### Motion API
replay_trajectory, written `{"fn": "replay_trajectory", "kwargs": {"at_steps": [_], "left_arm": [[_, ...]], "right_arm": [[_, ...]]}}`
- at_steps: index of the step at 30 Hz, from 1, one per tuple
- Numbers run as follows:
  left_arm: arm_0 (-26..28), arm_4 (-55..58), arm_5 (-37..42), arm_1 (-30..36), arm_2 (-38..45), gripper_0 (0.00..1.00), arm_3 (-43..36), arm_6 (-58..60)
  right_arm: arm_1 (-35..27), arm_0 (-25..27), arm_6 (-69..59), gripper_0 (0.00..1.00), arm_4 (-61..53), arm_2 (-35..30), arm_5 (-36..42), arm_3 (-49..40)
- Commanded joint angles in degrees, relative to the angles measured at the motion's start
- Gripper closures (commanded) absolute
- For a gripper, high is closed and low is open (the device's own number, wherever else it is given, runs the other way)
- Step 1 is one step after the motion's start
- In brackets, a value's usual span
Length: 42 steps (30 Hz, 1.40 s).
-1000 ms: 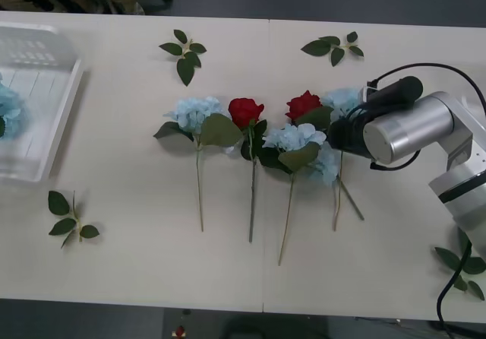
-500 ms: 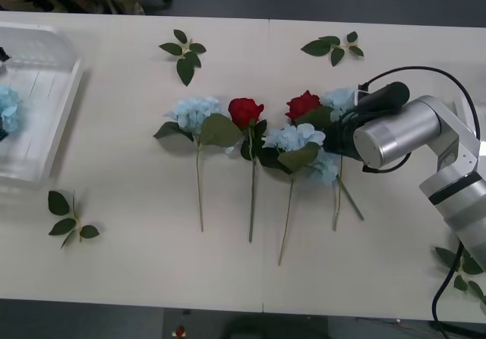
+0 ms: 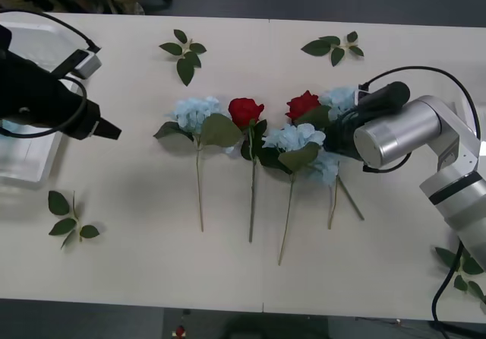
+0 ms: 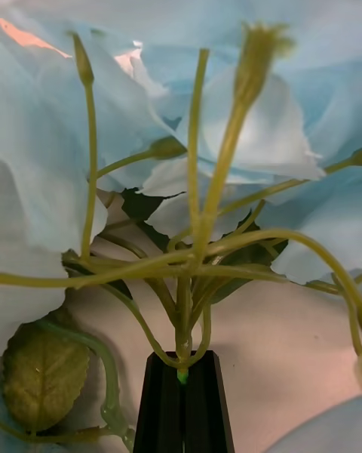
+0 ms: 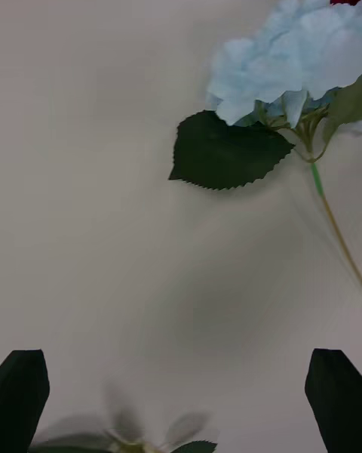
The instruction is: Put the red flowers into the right box and the blue flowers into the left box
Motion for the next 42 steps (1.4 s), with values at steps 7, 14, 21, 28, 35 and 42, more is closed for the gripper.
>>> {"fn": "replay_trajectory", "kwargs": {"at_steps": [7,14,21,28,35,42], "left_arm": [[-2.84,-0.81,-5.66,-7.90,-5.69,0.00,-3.42,10.29],[-1.44,-6.25,-9.18,-13.08,-8.94,0.00,-3.86,15.39],[-1.96,-9.42,-10.14,-15.72,-11.93,0.00,-3.95,23.65],[-2.31,-9.24,-12.87,-16.07,-15.45,0.00,-3.95,32.27],[-2.31,-14.25,-13.04,-16.60,-18.26,0.00,-3.95,38.51],[-2.58,-19.09,-13.04,-16.86,-20.02,0.00,-3.42,40.88]], "right_arm": [[-3.76,-0.90,2.05,1.00,-6.33,-6.31,0.91,-5.93],[-9.12,4.55,6.26,1.00,-15.12,-12.55,0.12,-15.42],[-9.74,15.01,18.04,1.00,-25.84,-25.11,0.03,-27.28],[-7.89,21.87,27.27,1.00,-39.02,-31.27,-5.07,-33.08],[-4.90,23.54,37.11,1.00,-48.78,-33.64,-5.59,-37.48],[-3.15,23.62,47.22,1.00,-57.22,-32.76,-7.97,-37.48]]}}
